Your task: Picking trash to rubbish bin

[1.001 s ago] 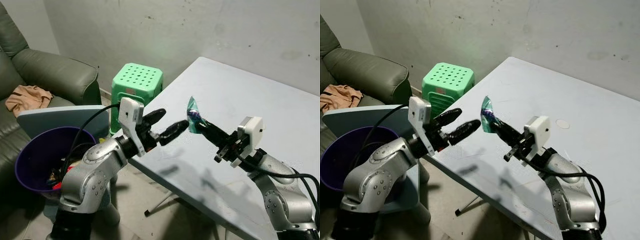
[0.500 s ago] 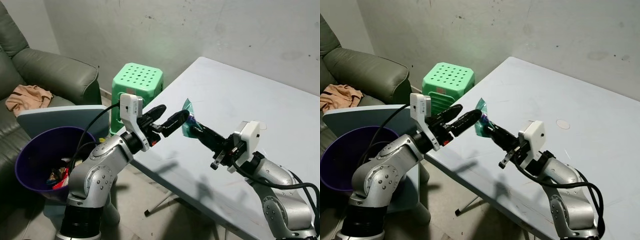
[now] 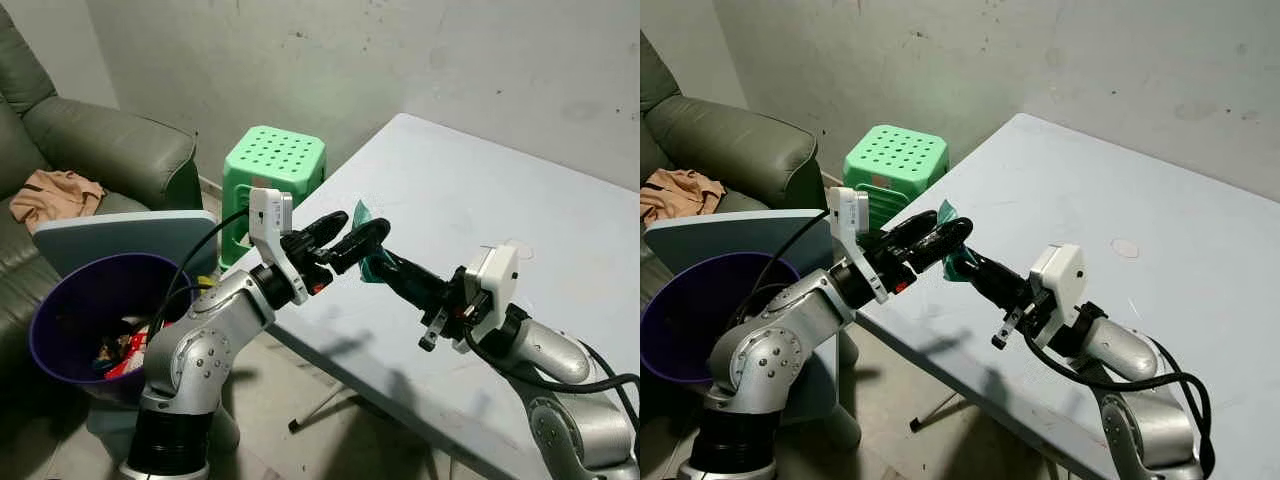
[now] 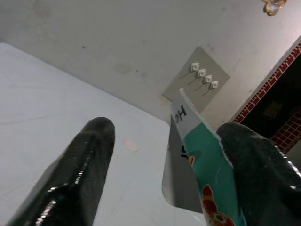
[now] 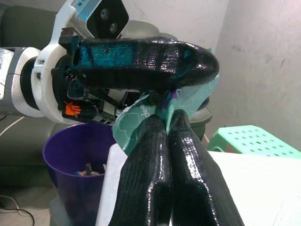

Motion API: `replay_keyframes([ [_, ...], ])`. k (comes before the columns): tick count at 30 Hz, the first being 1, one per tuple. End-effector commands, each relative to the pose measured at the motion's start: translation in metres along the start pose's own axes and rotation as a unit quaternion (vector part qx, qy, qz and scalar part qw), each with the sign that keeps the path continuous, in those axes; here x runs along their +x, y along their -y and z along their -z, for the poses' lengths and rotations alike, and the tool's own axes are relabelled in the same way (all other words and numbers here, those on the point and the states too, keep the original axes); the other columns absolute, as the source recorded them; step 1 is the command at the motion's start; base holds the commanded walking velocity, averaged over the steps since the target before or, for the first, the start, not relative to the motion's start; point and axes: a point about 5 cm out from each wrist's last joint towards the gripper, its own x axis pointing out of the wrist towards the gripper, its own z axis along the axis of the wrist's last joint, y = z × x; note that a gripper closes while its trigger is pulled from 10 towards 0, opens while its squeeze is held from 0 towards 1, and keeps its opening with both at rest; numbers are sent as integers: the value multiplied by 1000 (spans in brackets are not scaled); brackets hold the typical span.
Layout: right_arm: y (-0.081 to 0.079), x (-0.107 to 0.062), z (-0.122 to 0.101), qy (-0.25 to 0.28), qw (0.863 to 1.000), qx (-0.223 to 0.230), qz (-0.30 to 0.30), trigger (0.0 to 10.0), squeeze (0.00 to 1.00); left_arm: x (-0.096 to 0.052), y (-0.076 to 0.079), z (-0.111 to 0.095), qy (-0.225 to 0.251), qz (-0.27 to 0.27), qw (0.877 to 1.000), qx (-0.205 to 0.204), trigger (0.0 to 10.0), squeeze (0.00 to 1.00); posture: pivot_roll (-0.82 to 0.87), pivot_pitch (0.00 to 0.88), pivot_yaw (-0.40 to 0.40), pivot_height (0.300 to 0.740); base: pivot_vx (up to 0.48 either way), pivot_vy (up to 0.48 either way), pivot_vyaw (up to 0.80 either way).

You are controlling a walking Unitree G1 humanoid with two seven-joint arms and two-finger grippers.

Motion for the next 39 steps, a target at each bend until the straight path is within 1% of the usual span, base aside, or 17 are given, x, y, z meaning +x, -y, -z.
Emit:
replay_keyframes([
  [1, -5, 2, -7, 6, 1000, -9, -18, 10000, 0, 4, 4, -3, -1, 10, 1000, 3, 0, 0, -15, 76, -88, 740, 0, 0, 0],
  [6, -4, 1, -5, -3, 1000, -11, -15, 10000, 0, 3, 4, -5, 2, 8, 1000, 2, 0, 0, -14, 78, -90, 740, 0, 0, 0],
  [26, 1, 4, -6, 0, 1000, -21, -1, 10000, 0, 2, 5, -9, 6, 14, 1000, 0, 0, 0, -6, 68, -84, 740, 0, 0, 0],
  [39, 3, 4, -4, 0, 1000, -26, 7, 10000, 0, 2, 5, -14, 17, 16, 1000, -7, 0, 0, -1, 62, -80, 740, 0, 0, 0],
])
